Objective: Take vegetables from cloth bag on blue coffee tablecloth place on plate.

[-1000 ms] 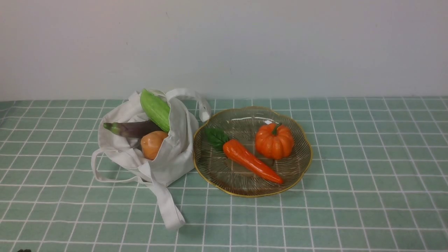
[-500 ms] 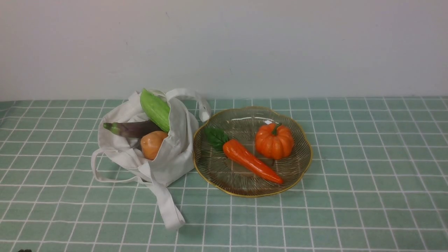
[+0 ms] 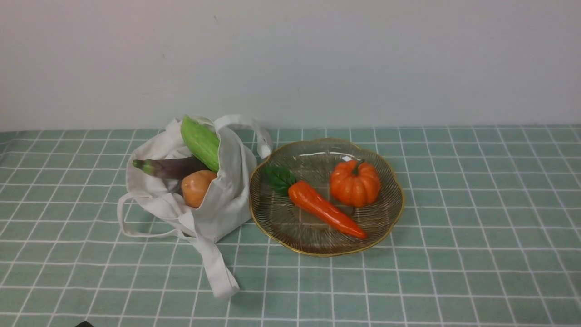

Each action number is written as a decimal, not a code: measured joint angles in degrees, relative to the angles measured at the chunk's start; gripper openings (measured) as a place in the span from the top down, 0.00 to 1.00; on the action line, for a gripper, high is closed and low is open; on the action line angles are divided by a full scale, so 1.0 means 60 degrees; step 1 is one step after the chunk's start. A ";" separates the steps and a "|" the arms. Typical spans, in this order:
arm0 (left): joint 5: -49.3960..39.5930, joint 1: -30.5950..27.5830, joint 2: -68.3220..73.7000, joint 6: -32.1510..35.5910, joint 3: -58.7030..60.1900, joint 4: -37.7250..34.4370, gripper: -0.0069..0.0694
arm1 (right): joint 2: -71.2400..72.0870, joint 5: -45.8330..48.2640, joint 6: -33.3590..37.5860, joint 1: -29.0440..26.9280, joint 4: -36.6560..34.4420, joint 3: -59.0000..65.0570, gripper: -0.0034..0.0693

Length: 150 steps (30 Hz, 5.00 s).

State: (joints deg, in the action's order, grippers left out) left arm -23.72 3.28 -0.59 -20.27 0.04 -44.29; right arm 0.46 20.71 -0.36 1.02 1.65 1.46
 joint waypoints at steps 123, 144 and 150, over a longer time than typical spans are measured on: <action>-0.2089 0.3689 1.8115 0.4907 -1.4895 0.2267 0.30 | 0.0000 0.0000 0.0000 0.0000 0.0000 0.0000 0.97; -0.2360 0.4048 0.8703 0.4727 -0.7424 0.5440 0.92 | 0.0000 0.0000 0.0000 0.0000 0.0000 0.0000 0.97; 0.1245 0.4049 0.6600 0.4655 -0.4332 0.5292 0.92 | 0.0000 0.0000 0.0000 0.0000 0.0000 0.0000 0.97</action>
State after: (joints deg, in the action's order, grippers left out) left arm -16.25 27.58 39.01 7.66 -25.96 -12.54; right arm 0.46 20.71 -0.36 1.02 1.65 1.46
